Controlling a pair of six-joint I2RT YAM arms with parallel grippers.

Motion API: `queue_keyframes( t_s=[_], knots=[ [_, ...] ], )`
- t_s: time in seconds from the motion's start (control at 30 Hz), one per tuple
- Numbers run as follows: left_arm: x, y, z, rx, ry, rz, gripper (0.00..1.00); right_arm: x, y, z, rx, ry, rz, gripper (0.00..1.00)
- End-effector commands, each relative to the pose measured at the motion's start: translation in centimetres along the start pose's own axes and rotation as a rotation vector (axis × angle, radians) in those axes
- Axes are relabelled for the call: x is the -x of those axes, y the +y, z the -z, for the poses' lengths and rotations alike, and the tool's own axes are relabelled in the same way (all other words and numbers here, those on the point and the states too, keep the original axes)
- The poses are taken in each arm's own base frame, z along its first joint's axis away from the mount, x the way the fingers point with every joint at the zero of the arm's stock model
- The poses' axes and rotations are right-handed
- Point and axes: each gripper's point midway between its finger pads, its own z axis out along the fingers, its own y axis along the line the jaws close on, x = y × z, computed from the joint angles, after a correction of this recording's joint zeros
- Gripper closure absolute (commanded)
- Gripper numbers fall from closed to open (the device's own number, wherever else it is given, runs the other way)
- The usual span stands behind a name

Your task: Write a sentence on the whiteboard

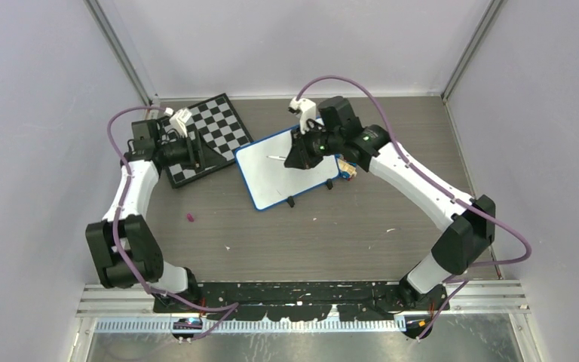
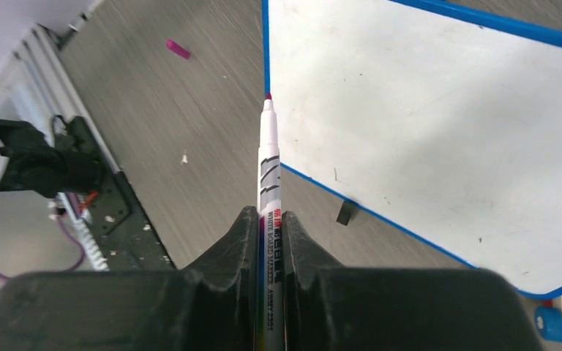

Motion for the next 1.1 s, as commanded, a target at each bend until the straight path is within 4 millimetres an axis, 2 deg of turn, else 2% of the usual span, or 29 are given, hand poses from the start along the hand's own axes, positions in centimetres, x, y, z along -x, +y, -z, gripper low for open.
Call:
queue_keyframes(
  t_s=[0.0,0.2,0.37,0.53,0.7,1.07],
  knots=[
    [1.6,0.0,-1.5,-0.037,-0.036,-0.046,0.36,3.5,0.2,-1.1,-0.101,-0.09,0.173,1.0],
    [0.9,-0.2,-4.6,-0.062,0.016,-0.074,0.42,4.3,0.0,-3.6,-0.115,-0.091,0.191,1.0],
    [1.4,0.0,-6.0,-0.091,0.024,-0.069,0.65,4.1,-0.2,-5.9,-0.135,-0.038,0.242,1.0],
    [1.3,0.3,-6.2,-0.095,0.023,-0.078,0.78,4.2,-0.7,-7.4,-0.159,-0.018,0.259,1.0],
    [1.0,0.4,-6.2,-0.096,0.026,-0.1,0.85,4.0,-0.5,-8.0,-0.147,-0.01,0.259,1.0],
    [0.4,0.6,-6.4,-0.11,0.042,-0.109,0.91,4.1,0.4,-9.0,-0.131,0.001,0.234,1.0]
  ],
)
